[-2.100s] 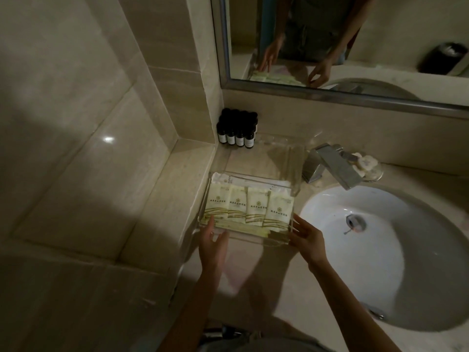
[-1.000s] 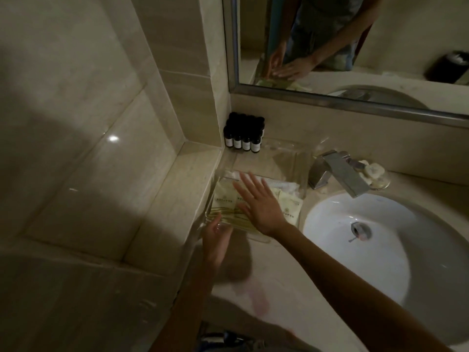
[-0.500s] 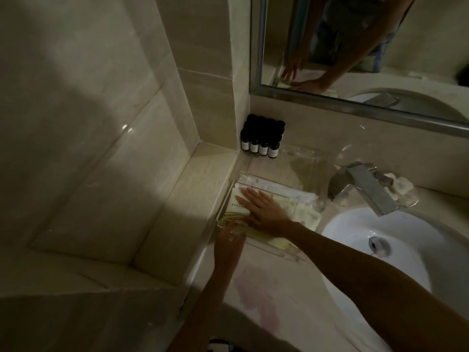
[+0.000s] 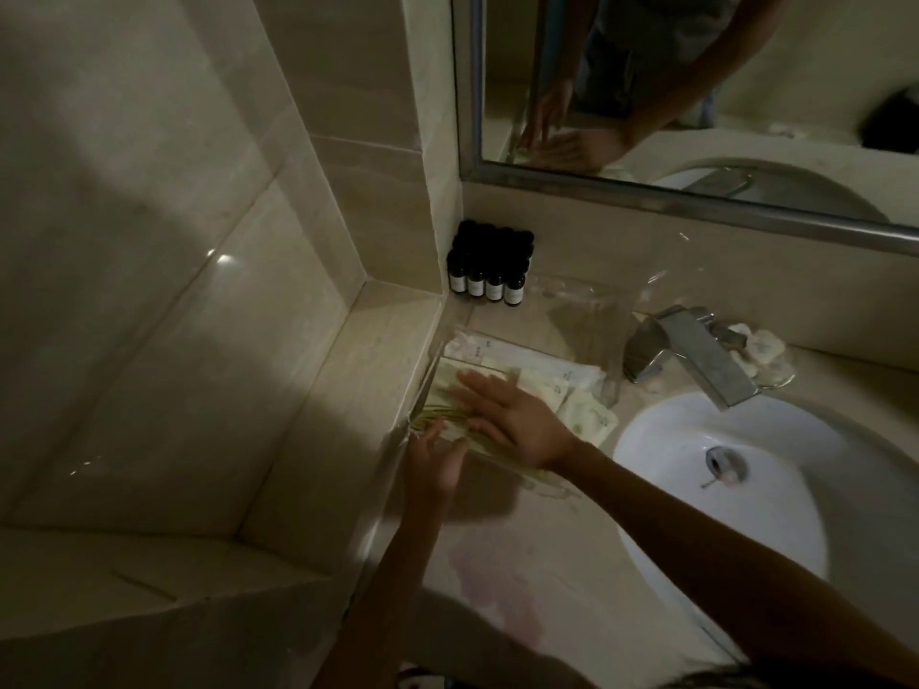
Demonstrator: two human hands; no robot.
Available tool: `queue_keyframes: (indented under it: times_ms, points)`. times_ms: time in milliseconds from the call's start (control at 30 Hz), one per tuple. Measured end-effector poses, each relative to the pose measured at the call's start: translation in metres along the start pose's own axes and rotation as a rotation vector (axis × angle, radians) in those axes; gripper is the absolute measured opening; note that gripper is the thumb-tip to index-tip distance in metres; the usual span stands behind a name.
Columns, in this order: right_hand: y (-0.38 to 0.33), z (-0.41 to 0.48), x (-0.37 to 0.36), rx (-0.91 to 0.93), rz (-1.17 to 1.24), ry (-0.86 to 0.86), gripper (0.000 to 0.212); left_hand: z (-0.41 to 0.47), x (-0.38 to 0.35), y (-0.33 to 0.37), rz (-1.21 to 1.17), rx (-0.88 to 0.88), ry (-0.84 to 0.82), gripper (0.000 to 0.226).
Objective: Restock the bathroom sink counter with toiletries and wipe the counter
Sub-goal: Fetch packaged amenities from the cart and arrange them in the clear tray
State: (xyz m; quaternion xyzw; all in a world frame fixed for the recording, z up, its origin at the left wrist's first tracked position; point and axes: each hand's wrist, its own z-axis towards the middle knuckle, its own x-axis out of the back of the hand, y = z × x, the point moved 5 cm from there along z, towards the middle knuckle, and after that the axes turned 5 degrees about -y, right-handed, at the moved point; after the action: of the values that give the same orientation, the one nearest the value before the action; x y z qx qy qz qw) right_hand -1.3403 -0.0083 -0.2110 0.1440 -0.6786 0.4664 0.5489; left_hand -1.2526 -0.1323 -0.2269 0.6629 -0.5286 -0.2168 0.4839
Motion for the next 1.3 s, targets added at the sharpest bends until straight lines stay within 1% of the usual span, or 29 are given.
queue_keyframes:
  times_ms: [33, 67, 100, 133, 167, 200, 233, 267, 400, 500, 633, 733, 800, 933, 1033, 1067, 1133, 1233, 1267, 1300]
  points:
    - [-0.004, -0.011, 0.006, -0.019, -0.032, 0.126, 0.051, 0.001, 0.000, -0.003, -0.073, 0.041, -0.003, 0.055]
    - [-0.006, -0.024, 0.012, -0.083, -0.060, 0.251, 0.049, 0.000, 0.000, -0.003, -0.122, 0.065, -0.012, 0.053]
    - [-0.007, -0.038, 0.016, -0.194, -0.081, 0.347, 0.049, -0.002, -0.001, -0.003, -0.142, 0.079, -0.016, 0.051]
    - [-0.006, -0.053, 0.016, -0.324, -0.095, 0.401, 0.052, -0.003, -0.001, -0.003, -0.123, 0.078, -0.022, 0.051]
    - [-0.003, -0.066, 0.012, -0.447, -0.093, 0.406, 0.055, -0.003, -0.002, -0.003, -0.115, 0.074, -0.027, 0.051]
    - [0.000, -0.076, 0.006, -0.539, -0.081, 0.375, 0.059, -0.004, -0.002, -0.001, -0.106, 0.062, -0.029, 0.051]
    - [0.004, -0.083, -0.003, -0.590, -0.067, 0.319, 0.062, -0.004, -0.001, 0.000, -0.097, 0.059, -0.025, 0.051]
    - [0.008, -0.086, -0.012, -0.598, -0.064, 0.257, 0.064, -0.004, -0.002, 0.002, -0.086, 0.054, -0.027, 0.050]
    - [0.024, -0.078, -0.023, -0.505, -0.113, 0.068, 0.066, -0.005, -0.002, 0.005, -0.097, 0.063, -0.034, 0.050]
    - [0.028, -0.072, -0.026, -0.424, -0.175, -0.017, 0.066, -0.003, -0.003, 0.003, -0.108, 0.086, -0.019, 0.050]
    - [0.031, -0.074, -0.027, -0.371, -0.201, -0.087, 0.070, 0.000, -0.001, 0.000, -0.132, 0.118, -0.005, 0.049]
    - [0.030, -0.074, -0.024, -0.400, -0.214, -0.073, 0.070, 0.003, -0.002, -0.006, -0.157, 0.127, -0.034, 0.051]
    - [0.029, -0.074, -0.025, -0.440, -0.193, -0.054, 0.071, 0.000, -0.001, -0.003, -0.132, 0.111, -0.050, 0.052]
    - [0.031, -0.072, -0.031, -0.489, -0.201, -0.019, 0.076, -0.003, -0.001, -0.001, -0.065, 0.095, -0.084, 0.065]
    - [0.034, -0.073, -0.025, -0.416, -0.178, -0.019, 0.074, -0.004, -0.007, 0.002, 0.004, 0.097, -0.115, 0.080]
    - [0.034, -0.076, -0.021, -0.379, -0.167, -0.001, 0.072, -0.005, -0.008, 0.004, 0.017, 0.088, -0.134, 0.078]
    - [0.030, -0.087, -0.016, -0.280, -0.179, 0.056, 0.069, -0.003, -0.009, 0.004, 0.074, 0.084, -0.156, 0.069]
    - [0.018, -0.106, -0.024, -0.151, -0.227, 0.083, 0.068, -0.001, -0.008, 0.009, 0.236, 0.073, -0.152, 0.092]
    - [0.017, -0.109, -0.028, -0.138, -0.247, 0.077, 0.066, -0.001, -0.008, 0.012, 0.264, 0.082, -0.168, 0.095]
    - [0.017, -0.109, -0.030, -0.139, -0.265, 0.070, 0.063, -0.003, -0.009, 0.019, 0.297, 0.092, -0.176, 0.091]
